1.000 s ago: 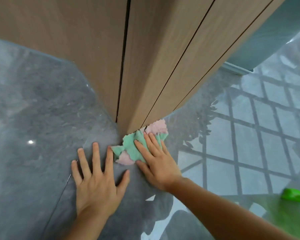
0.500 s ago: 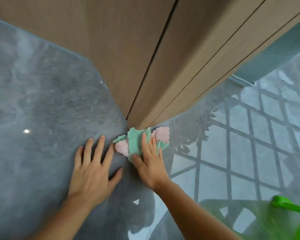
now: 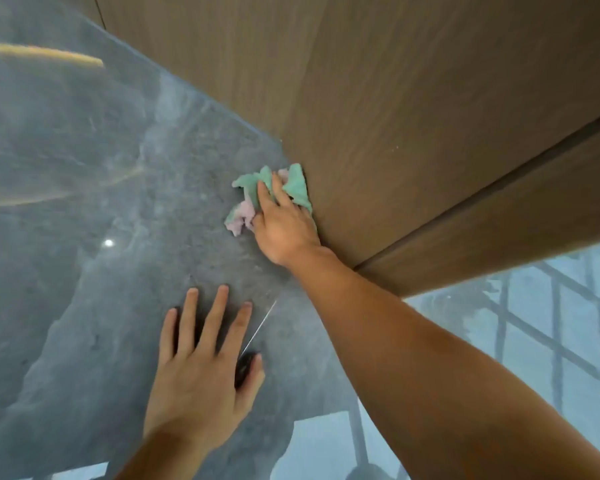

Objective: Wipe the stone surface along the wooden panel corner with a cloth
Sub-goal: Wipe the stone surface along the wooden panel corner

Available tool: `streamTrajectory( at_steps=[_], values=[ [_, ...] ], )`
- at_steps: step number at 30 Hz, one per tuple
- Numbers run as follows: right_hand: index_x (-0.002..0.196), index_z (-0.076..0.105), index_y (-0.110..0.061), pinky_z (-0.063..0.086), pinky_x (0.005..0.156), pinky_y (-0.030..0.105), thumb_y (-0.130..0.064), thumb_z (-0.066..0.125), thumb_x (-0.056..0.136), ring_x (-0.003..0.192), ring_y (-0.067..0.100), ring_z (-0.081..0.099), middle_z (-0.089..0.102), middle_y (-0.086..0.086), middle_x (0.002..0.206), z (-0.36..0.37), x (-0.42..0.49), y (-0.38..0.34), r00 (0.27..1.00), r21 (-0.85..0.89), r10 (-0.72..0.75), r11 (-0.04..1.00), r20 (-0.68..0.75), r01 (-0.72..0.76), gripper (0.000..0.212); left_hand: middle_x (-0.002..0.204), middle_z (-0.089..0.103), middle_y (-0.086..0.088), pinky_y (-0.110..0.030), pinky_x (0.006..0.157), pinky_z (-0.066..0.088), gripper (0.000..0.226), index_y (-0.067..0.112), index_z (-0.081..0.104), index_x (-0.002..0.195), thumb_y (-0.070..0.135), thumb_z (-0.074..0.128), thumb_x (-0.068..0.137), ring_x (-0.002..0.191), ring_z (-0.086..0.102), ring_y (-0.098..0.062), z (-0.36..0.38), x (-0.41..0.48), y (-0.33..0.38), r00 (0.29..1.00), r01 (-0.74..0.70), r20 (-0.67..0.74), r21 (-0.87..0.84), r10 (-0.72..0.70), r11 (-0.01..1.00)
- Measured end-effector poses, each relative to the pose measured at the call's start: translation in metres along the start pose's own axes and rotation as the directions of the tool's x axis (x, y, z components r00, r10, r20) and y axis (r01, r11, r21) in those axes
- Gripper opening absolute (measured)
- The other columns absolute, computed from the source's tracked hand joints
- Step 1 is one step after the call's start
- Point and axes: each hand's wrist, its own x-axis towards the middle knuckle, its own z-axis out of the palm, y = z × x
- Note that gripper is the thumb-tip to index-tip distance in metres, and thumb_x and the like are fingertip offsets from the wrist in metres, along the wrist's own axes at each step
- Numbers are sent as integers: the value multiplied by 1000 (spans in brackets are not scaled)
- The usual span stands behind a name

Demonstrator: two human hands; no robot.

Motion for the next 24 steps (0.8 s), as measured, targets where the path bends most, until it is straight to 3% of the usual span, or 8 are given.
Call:
streamTrajectory(
  at_steps=[3, 6, 10, 15, 21, 24],
  values=[
    [155, 17, -26, 17, 119, 45, -38, 33, 98, 150, 27, 13, 5, 2, 165, 1, 26, -8, 999, -15, 24, 1000, 35, -23, 60, 158, 43, -12, -61, 119, 24, 68, 22, 49, 145, 53, 49, 84, 148, 31, -46, 0, 4, -4, 1000, 1, 7, 1, -1, 1000],
    [153, 17, -34, 17, 119, 49, -42, 30, 99, 149, 27, 16, 10, 2, 165, 23, -68, -6, 998, -5, 40, 999, -41, -40, 57, 159, 42, -12, -61, 119, 23, 69, 23, 49, 144, 56, 49, 83, 149, 29, -46, -6, 4, -3, 997, 10, 78, 15, -11, 1000],
    [154, 11, -35, 33, 111, 49, -43, 27, 97, 147, 26, 28, 9, 2, 165, 42, -181, 10, 994, -6, 107, 994, -2, -107, 60, 158, 43, -14, -63, 117, 24, 64, 20, 57, 135, 54, 50, 81, 147, 31, -48, -8, 6, -1, 993, 7, 116, -5, -7, 1000],
    [155, 5, -25, 31, 111, 48, -42, 19, 98, 147, 29, 23, -4, 4, 165, 31, -92, 0, 996, -62, 85, 994, -21, -86, 61, 159, 41, -13, -62, 118, 21, 70, 23, 50, 144, 56, 49, 82, 148, 29, -47, -9, 3, -1, 994, 9, 108, 26, -12, 1000],
    [155, 9, -20, 19, 119, 45, -36, 21, 102, 151, 22, 8, -2, 1, 166, 6, 47, -4, 1000, -126, -30, 992, -7, 29, 57, 158, 43, -14, -62, 119, 24, 68, 21, 54, 142, 50, 55, 80, 147, 31, -49, -4, 3, 1, 999, 24, 38, -19, -23, 1000],
    [155, 12, -21, 18, 119, 44, -37, 24, 102, 146, 27, 24, 2, 4, 166, 7, 13, 5, 997, -129, -69, 990, -29, 65, 57, 158, 44, -14, -61, 119, 23, 68, 21, 53, 142, 52, 55, 81, 147, 32, -47, -5, 4, 2, 998, 22, 62, -16, -21, 1000]
  ],
)
